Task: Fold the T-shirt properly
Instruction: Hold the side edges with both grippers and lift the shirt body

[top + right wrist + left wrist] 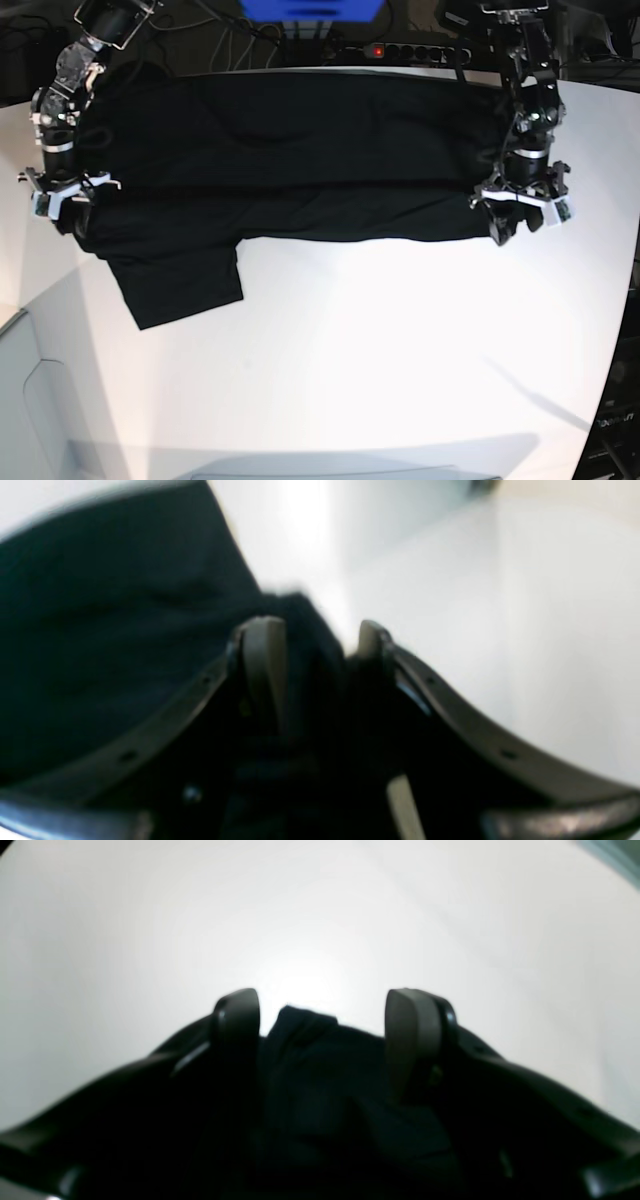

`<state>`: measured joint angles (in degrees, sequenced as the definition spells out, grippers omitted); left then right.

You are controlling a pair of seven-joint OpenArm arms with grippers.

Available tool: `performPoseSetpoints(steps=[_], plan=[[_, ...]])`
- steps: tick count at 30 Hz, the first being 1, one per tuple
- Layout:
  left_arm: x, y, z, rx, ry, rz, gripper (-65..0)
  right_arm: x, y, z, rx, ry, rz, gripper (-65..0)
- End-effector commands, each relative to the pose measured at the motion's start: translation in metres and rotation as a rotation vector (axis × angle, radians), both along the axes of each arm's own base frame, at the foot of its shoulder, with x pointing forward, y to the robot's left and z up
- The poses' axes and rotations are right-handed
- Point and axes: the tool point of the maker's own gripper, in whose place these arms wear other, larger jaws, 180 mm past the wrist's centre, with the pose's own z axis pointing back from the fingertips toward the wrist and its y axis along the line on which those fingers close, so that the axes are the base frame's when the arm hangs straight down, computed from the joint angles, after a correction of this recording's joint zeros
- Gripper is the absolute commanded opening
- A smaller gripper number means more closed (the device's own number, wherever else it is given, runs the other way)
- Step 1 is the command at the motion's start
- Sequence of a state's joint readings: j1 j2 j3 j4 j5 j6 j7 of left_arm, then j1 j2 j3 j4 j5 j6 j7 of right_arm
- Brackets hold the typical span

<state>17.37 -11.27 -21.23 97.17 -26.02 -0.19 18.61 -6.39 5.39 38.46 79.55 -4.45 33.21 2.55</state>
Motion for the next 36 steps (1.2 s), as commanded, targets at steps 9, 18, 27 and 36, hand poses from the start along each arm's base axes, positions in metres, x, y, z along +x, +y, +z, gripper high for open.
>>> performPoseSetpoints(steps=[9,18,27,36], plan=[[0.029,0.016,-0.003,-0.006,-0.021,0.034,-26.9,0.011,0.004,0.024,-0.015,-0.079,0.016,-39.5],[0.029,0.016,-0.024,-0.028,0.029,0.043,-27.1,0.011,0.003,0.024,-0.017,-0.078,0.016,-39.4],[0.029,0.003,-0.031,-0.032,0.047,0.006,-49.6,0.012,0.002,0.033,-0.034,-0.095,0.016,-39.4],[0.029,0.003,-0.028,-0.034,0.038,0.006,-65.0,0.035,0.003,0.064,-0.068,-0.140,0.021,-39.4]])
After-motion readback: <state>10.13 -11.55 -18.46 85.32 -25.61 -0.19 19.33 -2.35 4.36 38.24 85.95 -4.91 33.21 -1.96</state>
